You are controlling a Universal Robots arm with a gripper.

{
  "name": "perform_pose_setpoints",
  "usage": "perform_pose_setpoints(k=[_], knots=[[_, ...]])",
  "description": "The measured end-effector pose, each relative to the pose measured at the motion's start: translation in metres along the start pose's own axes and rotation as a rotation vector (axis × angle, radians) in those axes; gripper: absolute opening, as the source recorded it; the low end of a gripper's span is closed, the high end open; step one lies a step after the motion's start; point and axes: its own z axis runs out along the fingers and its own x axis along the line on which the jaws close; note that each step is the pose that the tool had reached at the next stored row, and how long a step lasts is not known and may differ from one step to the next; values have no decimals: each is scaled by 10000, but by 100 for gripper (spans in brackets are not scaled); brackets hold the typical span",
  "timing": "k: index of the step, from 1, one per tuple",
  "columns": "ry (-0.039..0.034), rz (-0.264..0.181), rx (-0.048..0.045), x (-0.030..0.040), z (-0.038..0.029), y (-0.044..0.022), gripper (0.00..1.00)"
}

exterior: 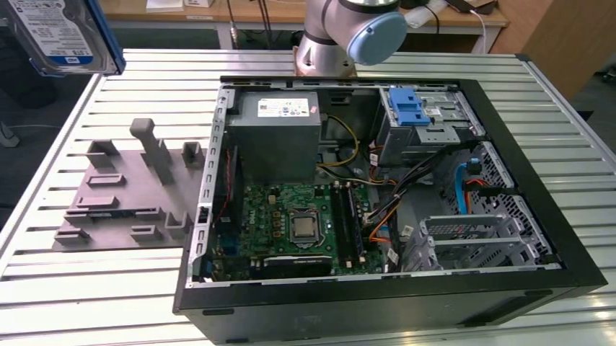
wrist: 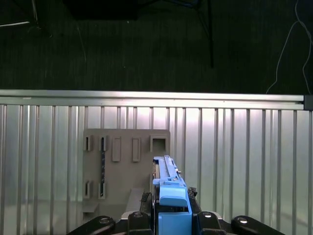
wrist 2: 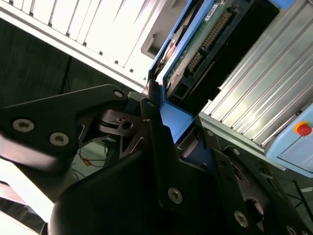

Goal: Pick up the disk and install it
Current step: 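Pick up the disk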

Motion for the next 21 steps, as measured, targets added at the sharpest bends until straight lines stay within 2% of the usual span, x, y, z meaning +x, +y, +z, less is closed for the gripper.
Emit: perform_pose_setpoints(k=[17,21], knots=[[0,0,-8,1,-1,-232,36],[0,1,-9,0,-1,-256,36]])
